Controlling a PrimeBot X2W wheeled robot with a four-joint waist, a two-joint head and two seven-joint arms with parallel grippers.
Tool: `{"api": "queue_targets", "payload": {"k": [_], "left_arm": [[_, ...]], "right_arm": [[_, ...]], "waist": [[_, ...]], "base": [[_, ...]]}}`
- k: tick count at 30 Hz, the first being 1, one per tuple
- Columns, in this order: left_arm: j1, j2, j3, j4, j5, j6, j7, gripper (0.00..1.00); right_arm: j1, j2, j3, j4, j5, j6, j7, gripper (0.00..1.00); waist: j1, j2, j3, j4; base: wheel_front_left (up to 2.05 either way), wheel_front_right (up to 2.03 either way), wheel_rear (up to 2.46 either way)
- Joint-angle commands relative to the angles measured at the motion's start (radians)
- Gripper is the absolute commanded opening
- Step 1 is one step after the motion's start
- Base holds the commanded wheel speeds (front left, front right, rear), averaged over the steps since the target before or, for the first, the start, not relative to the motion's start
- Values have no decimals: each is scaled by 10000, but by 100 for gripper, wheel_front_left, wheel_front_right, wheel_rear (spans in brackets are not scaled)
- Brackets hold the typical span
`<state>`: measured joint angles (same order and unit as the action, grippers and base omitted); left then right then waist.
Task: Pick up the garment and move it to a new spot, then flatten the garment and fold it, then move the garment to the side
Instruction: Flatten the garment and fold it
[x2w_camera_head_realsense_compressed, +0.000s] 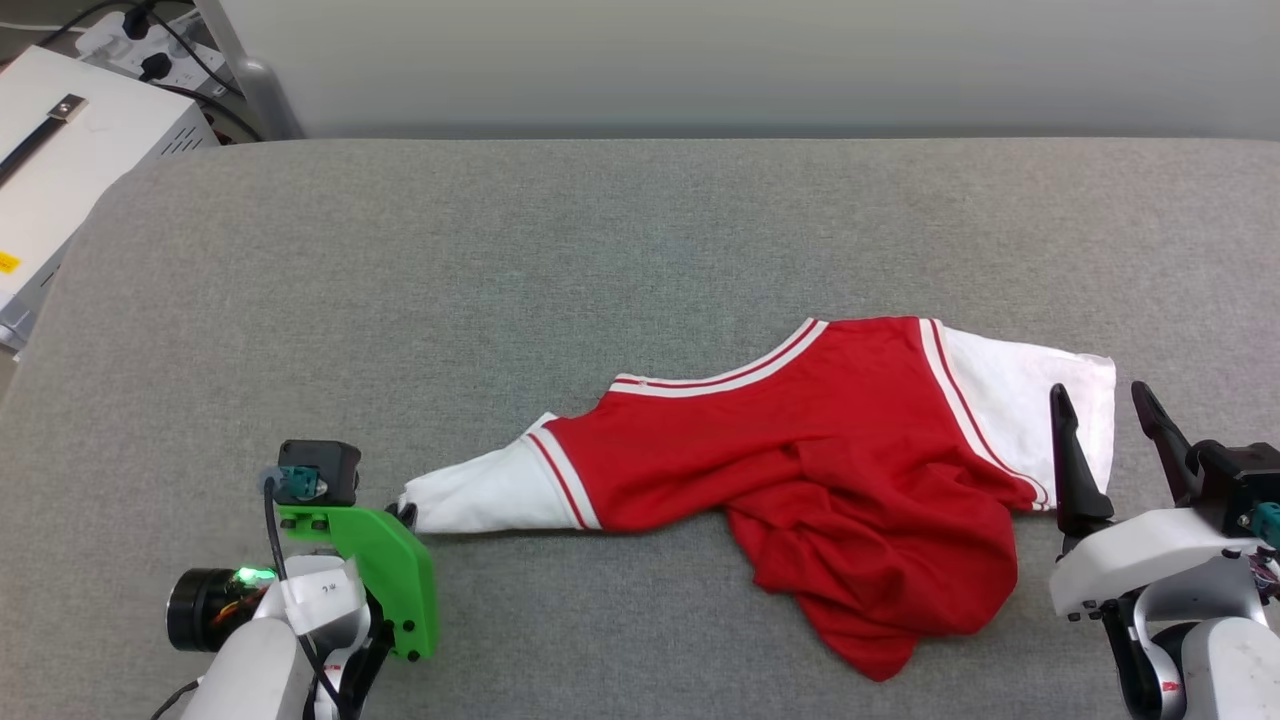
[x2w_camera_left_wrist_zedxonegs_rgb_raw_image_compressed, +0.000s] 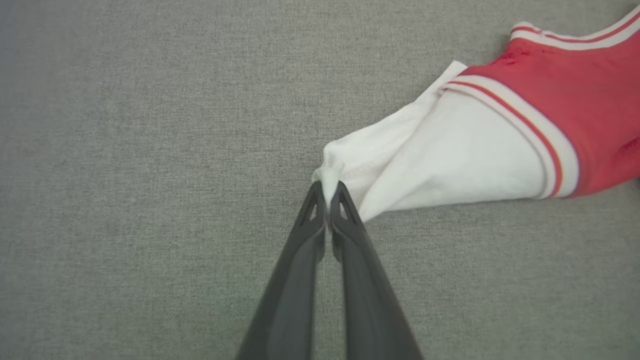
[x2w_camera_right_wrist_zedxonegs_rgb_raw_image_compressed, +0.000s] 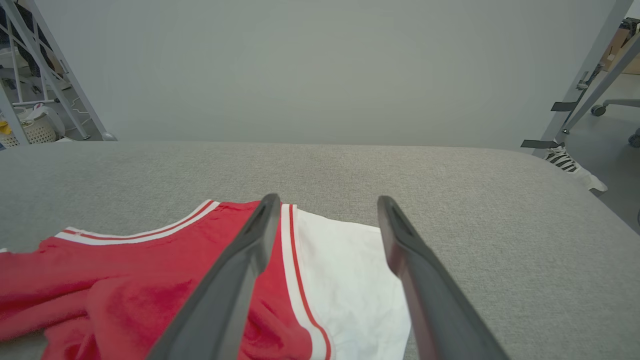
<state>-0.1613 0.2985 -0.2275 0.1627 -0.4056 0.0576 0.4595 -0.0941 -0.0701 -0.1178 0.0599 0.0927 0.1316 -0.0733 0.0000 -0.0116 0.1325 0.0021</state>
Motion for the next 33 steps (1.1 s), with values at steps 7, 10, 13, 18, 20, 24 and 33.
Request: {"api": "queue_targets", "payload": {"k": [7,10,13,18,20,24,33], "left_arm": [[-137,86,140,-326,292,-313,-2171,100],[-54,136,49,-493,396,-737,-3360,100],[106,273,-75,-509,677,-1105,-4805,100],[606,312,-167,-255,1100,-1140,-6594,100],[827,205,-173,-249,1123,-1130,-6910,100],[1002,52,-212,-370,1234,-1188,-7146,100],[482,-224,-175,-680,1481,-1376,-7209,100]], "right_arm": [[219,-74,46,-85,136,-9,101,100],[292,-125,47,-149,184,-9,112,100],[382,-176,58,-231,246,-9,131,100],[521,-265,125,-346,327,-9,204,100],[564,-314,130,-421,349,-9,264,100],[522,-703,224,-596,280,-9,690,100],[-804,-2414,85,-384,1208,-9,3924,100]], "waist": [[0,116,-336,224],[0,116,-449,289],[0,116,-528,351],[0,116,-595,388],[0,116,-547,421],[0,116,-294,526],[0,116,723,862]], "base": [[0,0,0],[0,0,0],[0,0,0],[0,0,0],[0,0,0],[0,0,0],[0,0,0]]}}
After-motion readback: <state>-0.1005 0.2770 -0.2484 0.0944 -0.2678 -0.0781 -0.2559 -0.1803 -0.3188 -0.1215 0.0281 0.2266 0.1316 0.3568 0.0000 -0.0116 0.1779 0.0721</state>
